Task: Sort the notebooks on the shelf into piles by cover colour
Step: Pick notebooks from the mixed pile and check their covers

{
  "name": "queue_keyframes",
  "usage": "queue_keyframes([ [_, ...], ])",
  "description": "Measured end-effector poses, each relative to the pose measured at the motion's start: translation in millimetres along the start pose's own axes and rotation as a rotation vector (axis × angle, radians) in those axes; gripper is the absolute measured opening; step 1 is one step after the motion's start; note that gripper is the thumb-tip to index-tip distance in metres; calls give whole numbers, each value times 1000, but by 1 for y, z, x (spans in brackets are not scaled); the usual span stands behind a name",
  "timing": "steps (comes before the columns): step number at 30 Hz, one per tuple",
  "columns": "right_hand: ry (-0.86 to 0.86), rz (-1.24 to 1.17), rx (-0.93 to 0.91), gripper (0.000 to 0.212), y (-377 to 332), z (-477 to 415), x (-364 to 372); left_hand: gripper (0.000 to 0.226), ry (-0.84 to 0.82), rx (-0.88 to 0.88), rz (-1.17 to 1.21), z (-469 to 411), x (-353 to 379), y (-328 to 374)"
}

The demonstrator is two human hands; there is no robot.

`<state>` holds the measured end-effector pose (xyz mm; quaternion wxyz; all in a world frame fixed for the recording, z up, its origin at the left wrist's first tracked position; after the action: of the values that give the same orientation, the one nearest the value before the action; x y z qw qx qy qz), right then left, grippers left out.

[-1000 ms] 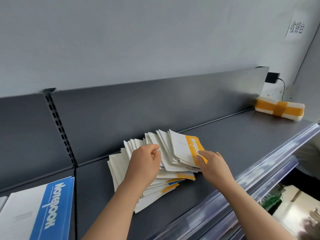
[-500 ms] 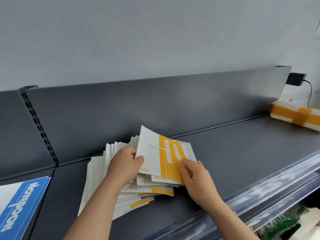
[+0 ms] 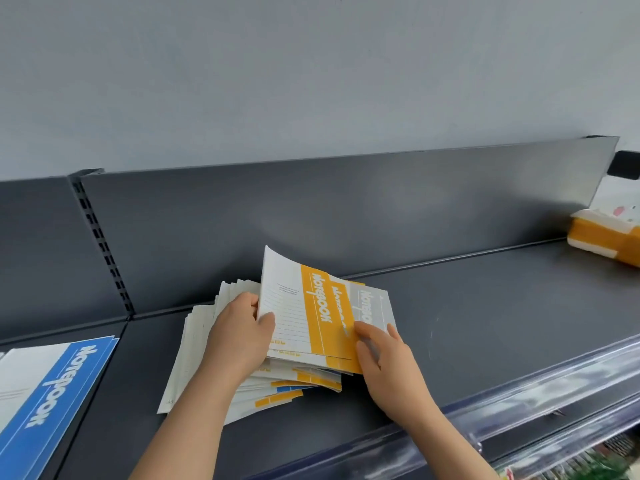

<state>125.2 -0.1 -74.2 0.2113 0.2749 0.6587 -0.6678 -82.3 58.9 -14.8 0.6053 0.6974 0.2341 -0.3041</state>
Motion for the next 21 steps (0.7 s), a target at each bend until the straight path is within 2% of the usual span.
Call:
queue_keyframes([
  [8,-55,-4,-89,38,-8,1,6,22,-66,-44,281,14,-3,-11],
  [15,-52,22,-80,51,-25,2,10,26,26,-28,542,32,-13,-21],
  [21,17,-91,-204,43,-77,6,20,30,111,14,613,54,-43,-44],
])
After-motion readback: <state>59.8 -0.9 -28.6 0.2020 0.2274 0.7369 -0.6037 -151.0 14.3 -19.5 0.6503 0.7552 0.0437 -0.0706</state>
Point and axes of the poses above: each hand's wrist, its own z-axis away from the middle knuckle, its own x-axis out of the palm, y = z × x, the point moved 7 cm from there along -z, towards the middle knuckle, and after that the axes turned 9 degrees about -y, right-handed, at the moved point
